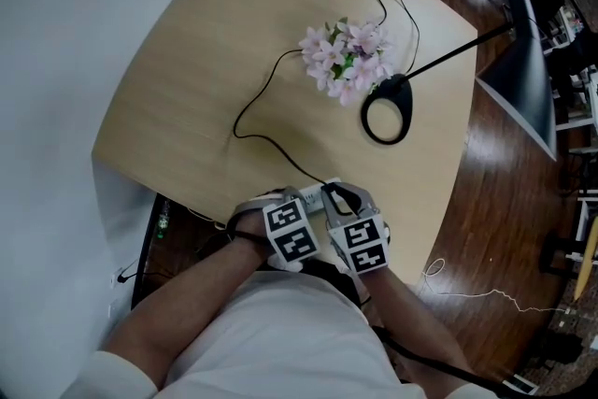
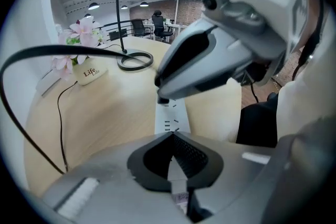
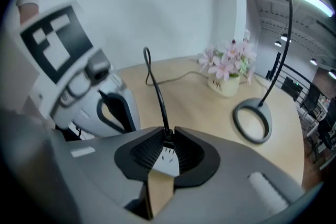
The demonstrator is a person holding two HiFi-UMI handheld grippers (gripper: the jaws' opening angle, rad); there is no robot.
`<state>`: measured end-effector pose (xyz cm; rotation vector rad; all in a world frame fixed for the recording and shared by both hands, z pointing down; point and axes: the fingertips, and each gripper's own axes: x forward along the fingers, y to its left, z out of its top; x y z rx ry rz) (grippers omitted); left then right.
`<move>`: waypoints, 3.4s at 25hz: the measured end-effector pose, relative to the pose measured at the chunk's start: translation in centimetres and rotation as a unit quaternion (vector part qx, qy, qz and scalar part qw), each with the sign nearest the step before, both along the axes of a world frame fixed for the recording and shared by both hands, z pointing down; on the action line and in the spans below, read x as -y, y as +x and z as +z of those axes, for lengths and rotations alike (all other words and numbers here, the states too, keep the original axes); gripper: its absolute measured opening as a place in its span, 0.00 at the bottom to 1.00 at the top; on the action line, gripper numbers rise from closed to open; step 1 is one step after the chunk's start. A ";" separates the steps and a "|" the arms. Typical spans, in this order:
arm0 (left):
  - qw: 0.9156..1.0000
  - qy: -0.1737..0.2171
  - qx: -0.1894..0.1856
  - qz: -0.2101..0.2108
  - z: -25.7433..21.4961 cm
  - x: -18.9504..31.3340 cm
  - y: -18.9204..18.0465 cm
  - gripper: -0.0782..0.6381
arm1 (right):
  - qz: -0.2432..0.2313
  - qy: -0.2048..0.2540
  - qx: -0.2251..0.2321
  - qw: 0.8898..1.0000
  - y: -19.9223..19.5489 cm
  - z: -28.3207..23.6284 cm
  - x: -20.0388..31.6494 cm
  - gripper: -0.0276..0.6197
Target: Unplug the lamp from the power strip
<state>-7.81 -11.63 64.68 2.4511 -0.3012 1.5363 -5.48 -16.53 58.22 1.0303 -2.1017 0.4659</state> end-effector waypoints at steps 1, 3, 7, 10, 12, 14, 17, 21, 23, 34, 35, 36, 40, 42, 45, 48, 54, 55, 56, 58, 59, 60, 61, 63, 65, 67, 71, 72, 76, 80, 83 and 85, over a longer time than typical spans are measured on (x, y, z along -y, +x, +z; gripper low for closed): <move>1.000 -0.005 0.001 0.001 0.0 0.0 0.0 0.11 | -0.010 0.023 0.005 1.000 -0.6 -1.8 0.6 0.14; 1.000 -0.016 0.000 0.000 0.1 0.1 -0.1 0.11 | -0.027 0.051 0.014 0.998 -1.4 -4.8 1.8 0.14; 1.000 -0.024 -0.005 -0.003 0.2 -0.1 -0.1 0.11 | -0.018 0.058 0.031 0.998 0.0 -7.5 2.5 0.15; 1.000 -0.024 -0.008 -0.001 0.1 0.0 -0.1 0.11 | -0.006 0.058 0.030 0.998 2.0 -8.1 2.1 0.15; 1.000 -0.027 -0.010 -0.002 0.1 0.0 -0.2 0.11 | 0.007 0.054 0.033 0.998 3.4 -8.0 1.8 0.15; 0.999 -0.033 -0.012 -0.005 0.1 0.0 -0.3 0.11 | 0.025 0.051 0.038 0.998 5.0 -7.8 1.6 0.15; 0.999 -0.047 -0.015 -0.009 0.1 0.0 -0.3 0.11 | 0.044 0.046 0.045 0.997 7.1 -7.6 1.1 0.15; 0.997 -0.053 -0.039 -0.036 -0.8 0.1 -0.3 0.11 | 0.059 0.041 0.048 0.996 9.8 -7.3 0.1 0.15; 0.995 -0.039 -0.066 -0.066 -2.2 0.8 -0.2 0.11 | 0.065 0.040 0.051 0.996 11.1 -7.2 -0.4 0.15; 0.955 0.025 -0.212 -0.204 -11.0 -0.5 0.7 0.11 | 0.050 -0.002 0.040 0.998 16.6 -0.7 -2.7 0.15; 0.950 0.029 -0.223 -0.217 -11.6 -0.7 0.8 0.11 | 0.048 -0.005 0.039 0.998 17.0 0.2 -2.8 0.15; 0.944 0.034 -0.234 -0.230 -12.2 -0.9 0.9 0.11 | 0.045 -0.007 0.038 0.998 17.3 1.0 -2.8 0.15; 0.923 0.056 -0.268 -0.270 -14.4 -1.6 0.8 0.11 | 0.031 -0.007 0.038 0.999 18.1 3.3 -2.8 0.15; 0.916 0.063 -0.269 -0.289 -15.1 -2.0 0.6 0.11 | 0.023 -0.008 0.037 0.999 18.3 3.8 -2.9 0.16; 0.906 0.072 -0.266 -0.320 -15.9 -2.4 0.0 0.11 | 0.007 -0.012 0.034 0.999 18.5 4.7 -3.0 0.16; 0.899 0.089 -0.259 -0.341 -16.6 -3.1 -0.5 0.11 | -0.010 -0.012 0.030 0.999 18.8 5.5 -3.0 0.17; 0.873 0.126 -0.245 -0.403 -19.4 -6.9 -2.2 0.11 | -0.042 -0.007 0.045 0.998 18.7 5.8 -2.9 0.19; 0.869 0.130 -0.242 -0.412 -19.7 -7.7 -2.4 0.11 | -0.045 -0.008 0.048 0.998 18.9 5.9 -3.0 0.22; 0.865 0.133 -0.239 -0.421 -19.9 -8.6 -2.5 0.11 | -0.048 -0.008 0.052 0.997 19.1 6.0 -3.0 0.24; 0.859 0.133 -0.233 -0.435 -20.2 -10.3 -2.6 0.11 | -0.053 -0.010 0.059 0.997 19.5 6.0 -3.1 0.27; 0.858 0.132 -0.230 -0.439 -20.2 -11.0 -2.6 0.11 | -0.053 -0.012 0.061 0.997 19.6 6.1 -3.2 0.28; 0.858 0.130 -0.227 -0.441 -20.2 -11.7 -2.5 0.11 | -0.053 -0.014 0.063 0.996 19.8 6.1 -3.4 0.28; 0.859 0.129 -0.225 -0.441 -20.1 -12.3 -2.4 0.11 | -0.051 -0.015 0.065 0.996 20.0 6.1 -3.5 0.30; 0.861 0.128 -0.223 -0.439 -20.0 -13.1 -2.3 0.11 | -0.048 -0.015 0.067 0.997 20.5 6.1 -3.9 0.31; 0.861 0.129 -0.227 -0.436 -20.1 -13.4 -2.1 0.11 | -0.045 -0.015 0.065 0.997 21.0 6.1 -4.2 0.32; 0.861 0.132 -0.237 -0.431 -20.4 -13.5 -1.8 0.11 | -0.038 -0.013 0.063 0.997 21.7 5.7 -4.6 0.33; 0.862 0.147 -0.258 -0.411 -21.5 -14.0 -1.9 0.11 | -0.019 -0.002 0.065 0.998 22.9 3.7 -6.6 0.33; 0.860 0.151 -0.266 -0.408 -21.8 -14.2 -2.2 0.11 | -0.013 0.003 0.069 0.998 23.2 2.9 -7.3 0.33; 0.854 0.156 -0.293 -0.400 -22.3 -15.7 -3.4 0.11 | 0.018 0.020 0.090 0.996 24.1 -0.4 -11.0 0.34; 0.858 0.155 -0.300 -0.387 -22.0 -17.4 -4.9 0.11 | 0.048 0.040 0.105 0.992 24.6 -4.0 -14.8 0.34; 0.862 0.158 -0.305 -0.373 -21.9 -18.6 -5.7 0.11 | 0.062 0.056 0.110 0.990 24.8 -6.2 -17.9 0.34; 0.863 0.154 -0.312 -0.366 -21.4 -19.9 -6.3 0.11 | 0.067 0.064 0.114 0.989 24.6 -7.5 -20.2 0.34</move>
